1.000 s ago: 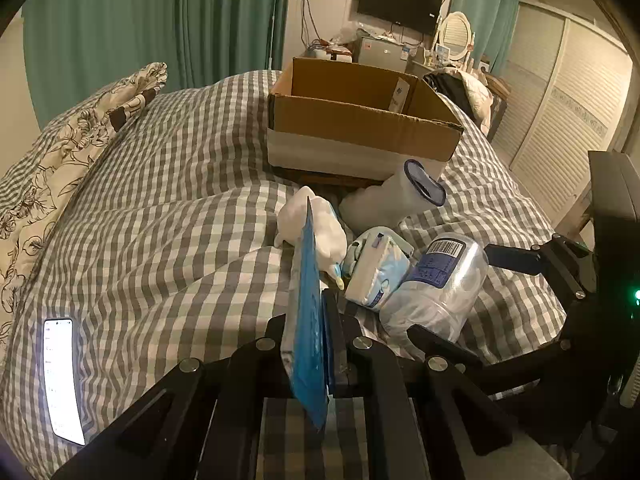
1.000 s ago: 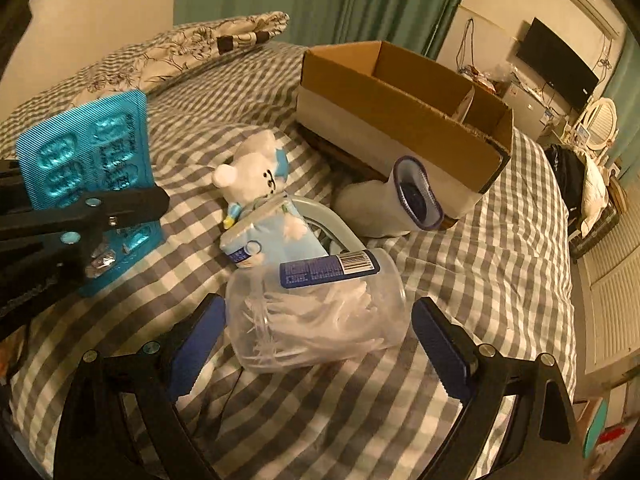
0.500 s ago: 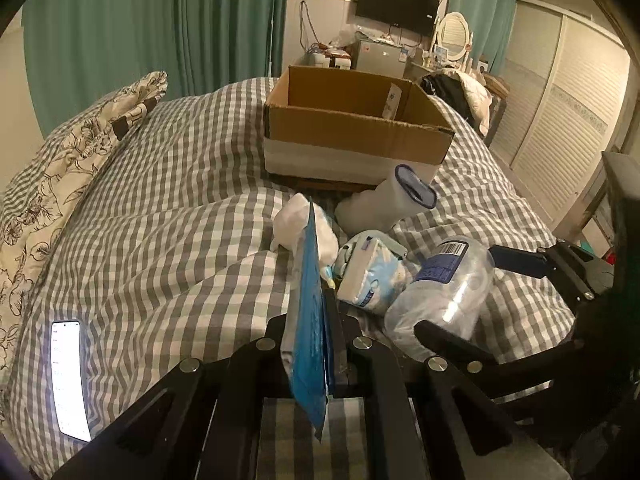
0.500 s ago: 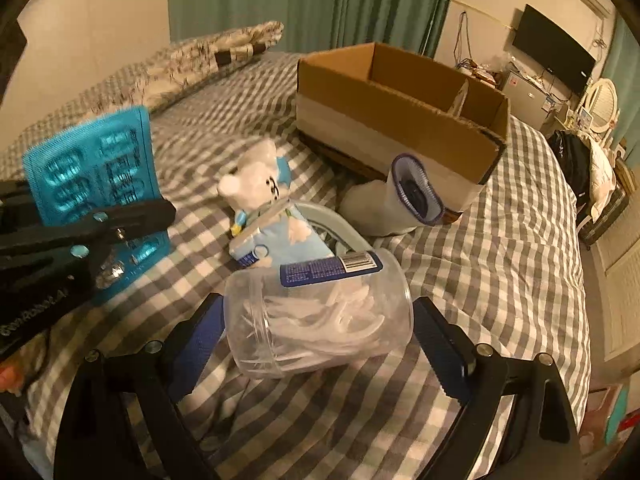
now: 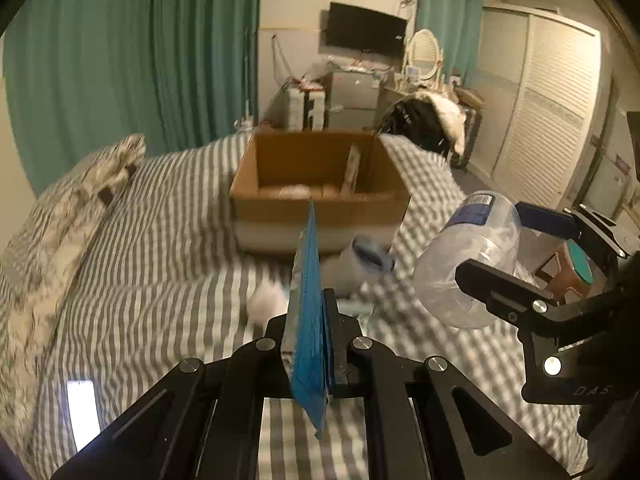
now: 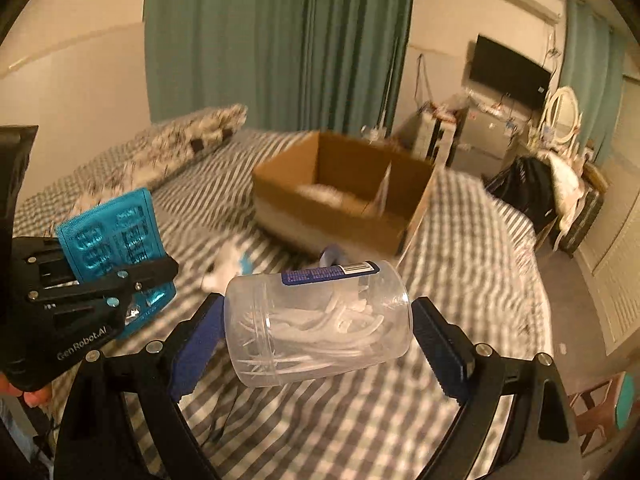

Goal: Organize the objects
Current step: 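Lower the blister pack and clear jar into the box and release both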

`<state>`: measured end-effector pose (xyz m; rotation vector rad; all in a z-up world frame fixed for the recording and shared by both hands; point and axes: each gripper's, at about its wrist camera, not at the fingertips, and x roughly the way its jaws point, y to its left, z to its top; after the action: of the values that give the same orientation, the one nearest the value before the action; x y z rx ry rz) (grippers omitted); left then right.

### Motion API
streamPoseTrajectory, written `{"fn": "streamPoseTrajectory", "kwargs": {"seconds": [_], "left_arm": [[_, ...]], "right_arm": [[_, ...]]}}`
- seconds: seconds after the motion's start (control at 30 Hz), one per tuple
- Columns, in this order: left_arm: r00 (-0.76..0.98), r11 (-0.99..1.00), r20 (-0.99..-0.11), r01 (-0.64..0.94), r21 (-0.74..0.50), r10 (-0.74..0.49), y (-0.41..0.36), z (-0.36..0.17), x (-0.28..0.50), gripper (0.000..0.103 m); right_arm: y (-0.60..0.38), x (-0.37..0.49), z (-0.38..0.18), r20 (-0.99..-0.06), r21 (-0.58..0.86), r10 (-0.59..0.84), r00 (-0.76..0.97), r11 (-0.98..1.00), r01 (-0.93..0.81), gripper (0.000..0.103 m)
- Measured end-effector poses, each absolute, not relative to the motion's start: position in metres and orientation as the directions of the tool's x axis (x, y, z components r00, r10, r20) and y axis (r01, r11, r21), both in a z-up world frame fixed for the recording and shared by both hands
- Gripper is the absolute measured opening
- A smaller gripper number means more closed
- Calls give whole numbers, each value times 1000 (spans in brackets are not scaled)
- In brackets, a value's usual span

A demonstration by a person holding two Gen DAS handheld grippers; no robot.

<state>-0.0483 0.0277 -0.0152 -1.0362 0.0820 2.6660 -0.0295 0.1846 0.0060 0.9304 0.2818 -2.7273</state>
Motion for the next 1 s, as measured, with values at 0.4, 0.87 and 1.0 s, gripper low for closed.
{"fn": "streamPoseTrajectory", "kwargs": {"seconds": [0.4, 0.87, 1.0], "left_arm": [[-687, -949, -678, -311, -49, 260, 45, 11, -169, 8], [-652, -951, -713, -304, -66, 258, 57, -29, -297, 8], [-651, -951, -713, -301, -71, 259, 57, -41, -307, 12]], "right_arm": [[208, -107, 60, -537, -92, -161, -828, -964, 248, 92], [214, -249, 41, -553, -30, -155, -818, -978, 205, 92], [211, -271, 30, -560, -22, -158, -813, -978, 206, 93]]}}
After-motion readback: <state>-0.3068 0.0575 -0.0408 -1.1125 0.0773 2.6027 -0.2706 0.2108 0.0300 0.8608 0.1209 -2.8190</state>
